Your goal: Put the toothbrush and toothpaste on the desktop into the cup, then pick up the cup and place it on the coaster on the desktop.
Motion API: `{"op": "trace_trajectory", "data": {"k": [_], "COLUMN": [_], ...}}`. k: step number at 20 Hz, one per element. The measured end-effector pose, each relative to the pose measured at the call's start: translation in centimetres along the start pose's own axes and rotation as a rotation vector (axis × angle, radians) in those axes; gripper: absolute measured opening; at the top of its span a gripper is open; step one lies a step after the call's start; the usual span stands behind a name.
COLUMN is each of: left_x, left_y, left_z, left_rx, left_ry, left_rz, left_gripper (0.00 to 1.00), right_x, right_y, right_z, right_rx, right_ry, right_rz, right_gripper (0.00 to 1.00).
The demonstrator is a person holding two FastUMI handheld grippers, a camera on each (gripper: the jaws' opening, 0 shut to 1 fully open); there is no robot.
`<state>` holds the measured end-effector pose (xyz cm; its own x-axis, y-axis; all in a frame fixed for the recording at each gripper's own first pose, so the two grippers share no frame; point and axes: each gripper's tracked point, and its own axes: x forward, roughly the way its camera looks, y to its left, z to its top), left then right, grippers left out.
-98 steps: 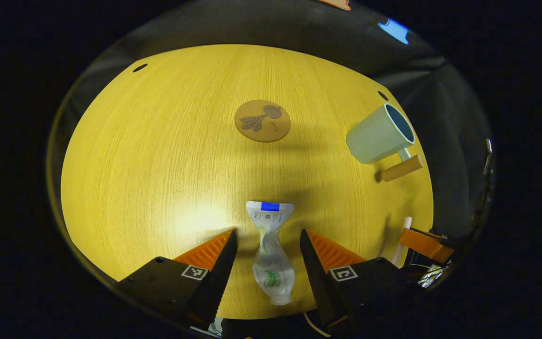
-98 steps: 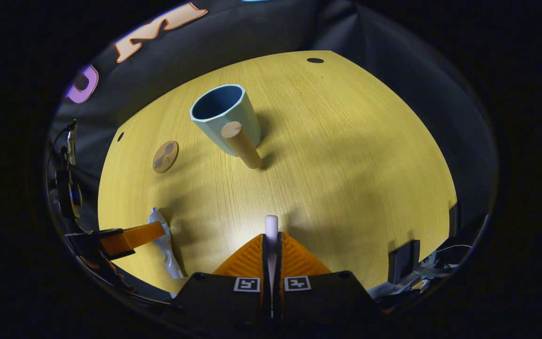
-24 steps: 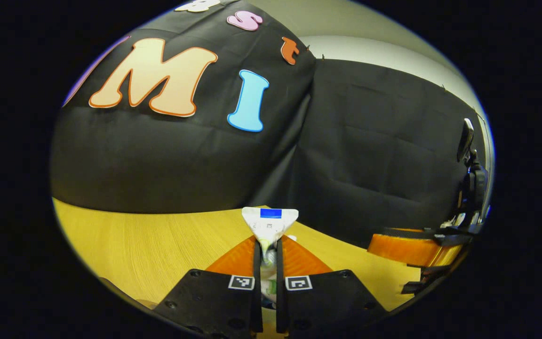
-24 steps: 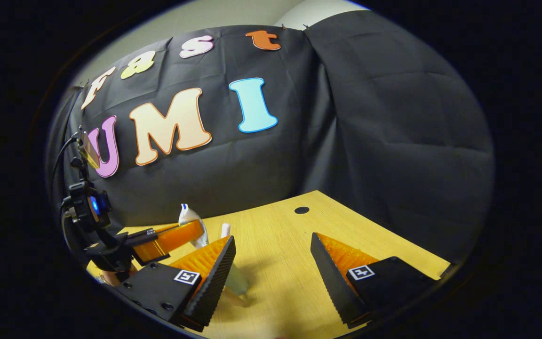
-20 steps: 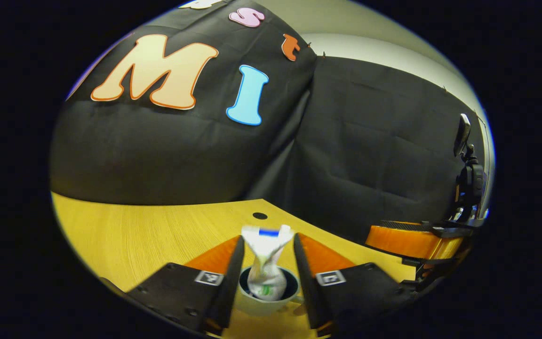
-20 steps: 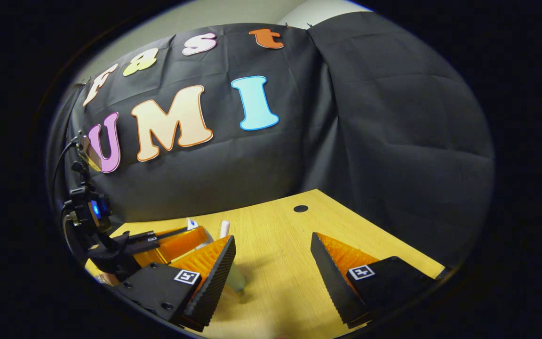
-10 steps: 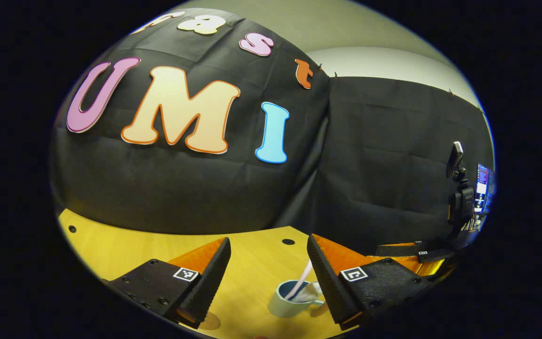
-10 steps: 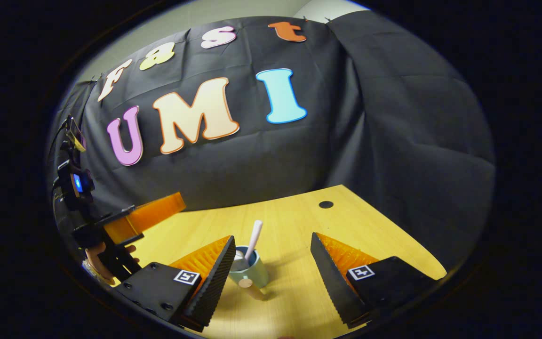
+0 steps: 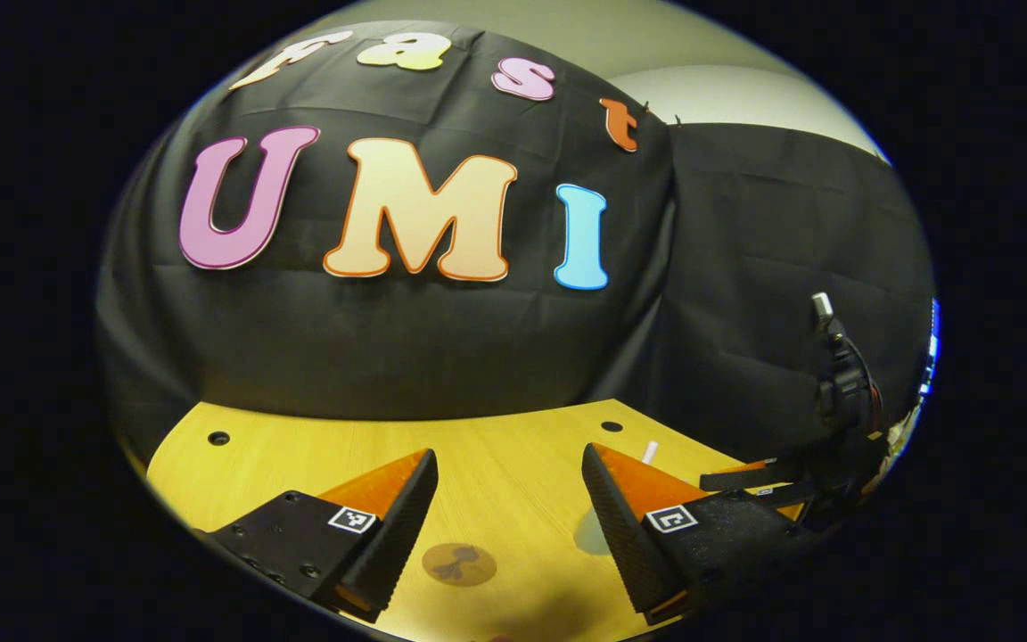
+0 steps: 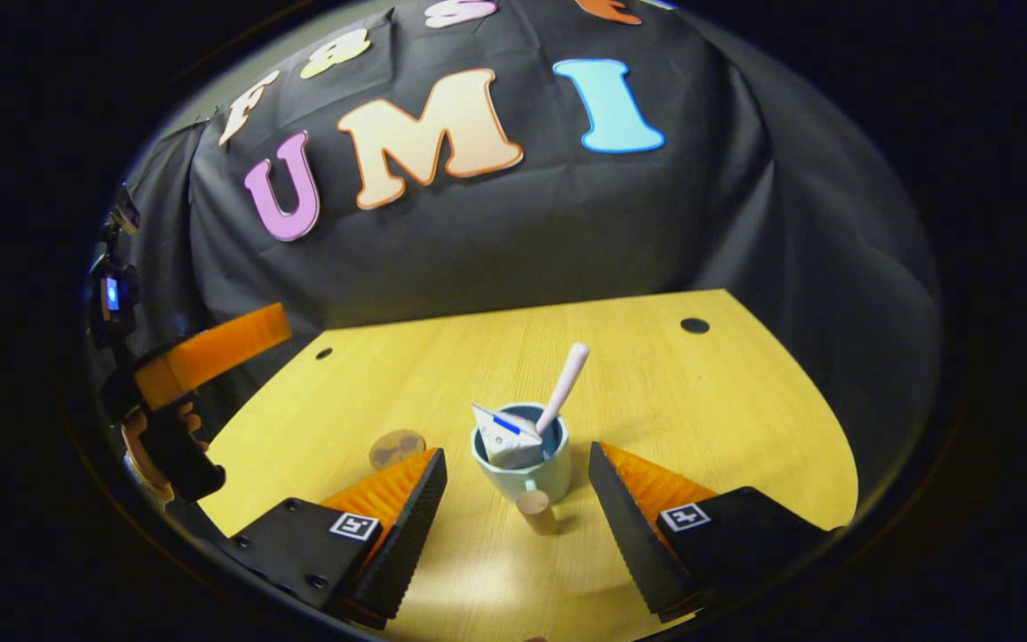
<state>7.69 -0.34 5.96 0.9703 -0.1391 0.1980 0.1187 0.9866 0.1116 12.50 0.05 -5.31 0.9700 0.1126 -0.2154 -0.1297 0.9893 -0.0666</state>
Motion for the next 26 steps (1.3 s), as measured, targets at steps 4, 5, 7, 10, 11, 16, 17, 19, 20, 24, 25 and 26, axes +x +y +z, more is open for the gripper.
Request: {"op": "trace_trajectory", "data": {"k": [4,5,7,10,11,16,17,19,20,24,25,26], "left_x": [-2.5,-3.1,-4.4,-5.7,-6.0,-7.2,-7.3,-7.4,-7.4,-6.7,-6.6,-6.6], "left_y": [1.8,2.3,3.3,4.8,5.3,6.8,6.9,6.9,6.9,7.4,7.3,7.3], "left_z": [-0.9,-0.9,-0.7,-0.6,-0.8,-2.7,-3.0,-3.4,-3.6,-4.2,-4.2,-4.5], "left_rx": [-0.025,-0.025,-0.024,-0.029,-0.029,-0.054,-0.061,-0.079,-0.088,-0.094,-0.096,-0.101], "left_ry": [0.049,0.053,0.057,0.063,0.069,0.116,0.129,0.137,0.140,0.148,0.150,0.153], "left_rz": [0.085,0.109,0.151,0.211,0.231,0.303,0.312,0.320,0.323,0.334,0.335,0.335], "left_gripper": [0.93,0.93,0.93,0.93,0.93,0.94,0.94,0.94,0.94,0.94,0.94,0.94], "right_x": [1.7,2.1,2.9,3.9,4.3,5.4,5.7,6.0,5.9,5.5,5.5,5.4], "right_y": [-0.1,-0.3,-0.8,-1.1,-1.3,-1.7,-1.9,-1.7,-1.7,-1.3,-1.2,-1.5], "right_z": [-2.8,-3.3,-3.9,-5.1,-5.7,-7.5,-7.7,-7.9,-8.1,-8.3,-8.3,-8.1], "right_rx": [-0.050,-0.086,-0.140,-0.177,-0.191,-0.176,-0.169,-0.137,-0.130,-0.165,-0.180,-0.196], "right_ry": [0.186,0.224,0.281,0.375,0.405,0.520,0.531,0.552,0.560,0.572,0.567,0.562], "right_rz": [0.010,0.002,-0.009,-0.026,-0.031,-0.038,-0.046,-0.041,-0.035,-0.046,-0.049,-0.049], "right_gripper": [0.98,0.98,0.98,0.98,0.98,0.89,0.85,0.62,0.51,0.33,0.36,0.26]}}
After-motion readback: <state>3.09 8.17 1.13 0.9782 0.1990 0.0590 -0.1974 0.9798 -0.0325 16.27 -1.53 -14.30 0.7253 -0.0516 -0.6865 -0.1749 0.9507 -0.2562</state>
